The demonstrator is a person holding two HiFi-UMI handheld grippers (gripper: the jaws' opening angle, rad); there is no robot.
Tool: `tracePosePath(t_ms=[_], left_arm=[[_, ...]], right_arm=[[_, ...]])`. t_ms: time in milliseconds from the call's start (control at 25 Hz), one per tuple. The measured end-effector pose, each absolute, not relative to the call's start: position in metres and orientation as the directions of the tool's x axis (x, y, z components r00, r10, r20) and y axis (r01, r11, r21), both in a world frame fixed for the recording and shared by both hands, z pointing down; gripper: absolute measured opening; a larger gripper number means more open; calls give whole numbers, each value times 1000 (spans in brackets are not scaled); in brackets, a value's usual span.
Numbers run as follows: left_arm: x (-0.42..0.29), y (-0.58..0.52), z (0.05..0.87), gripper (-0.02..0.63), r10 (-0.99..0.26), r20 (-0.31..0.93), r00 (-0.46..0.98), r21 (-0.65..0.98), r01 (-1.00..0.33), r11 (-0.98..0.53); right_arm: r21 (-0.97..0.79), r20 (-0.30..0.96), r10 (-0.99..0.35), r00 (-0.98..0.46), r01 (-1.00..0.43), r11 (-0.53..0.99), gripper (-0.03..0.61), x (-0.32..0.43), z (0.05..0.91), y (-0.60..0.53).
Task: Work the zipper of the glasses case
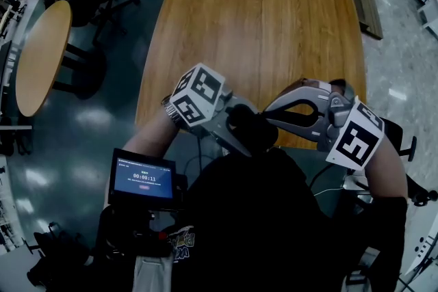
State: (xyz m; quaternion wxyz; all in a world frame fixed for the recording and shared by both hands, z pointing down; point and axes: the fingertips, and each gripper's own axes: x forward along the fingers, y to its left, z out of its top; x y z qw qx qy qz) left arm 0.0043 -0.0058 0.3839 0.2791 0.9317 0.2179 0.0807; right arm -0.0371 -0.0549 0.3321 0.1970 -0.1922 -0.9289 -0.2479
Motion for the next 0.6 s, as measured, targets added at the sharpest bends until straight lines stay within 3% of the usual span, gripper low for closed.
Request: tracePosePath(t_ms=[160, 400, 600], left_arm=[[4, -18, 353, 290, 414, -116, 903, 567, 402, -719], [7, -32, 356, 276, 327, -130, 936, 563, 341, -753], [-1, -56, 358, 272, 210, -220, 953, 587, 301, -752]], right_arm=[[377, 450, 260, -855, 446, 812, 5, -39, 330, -56], [411, 439, 221, -871, 414, 812, 5, -40, 332, -68], [466, 417, 151, -896, 354, 811, 5, -41, 334, -83]])
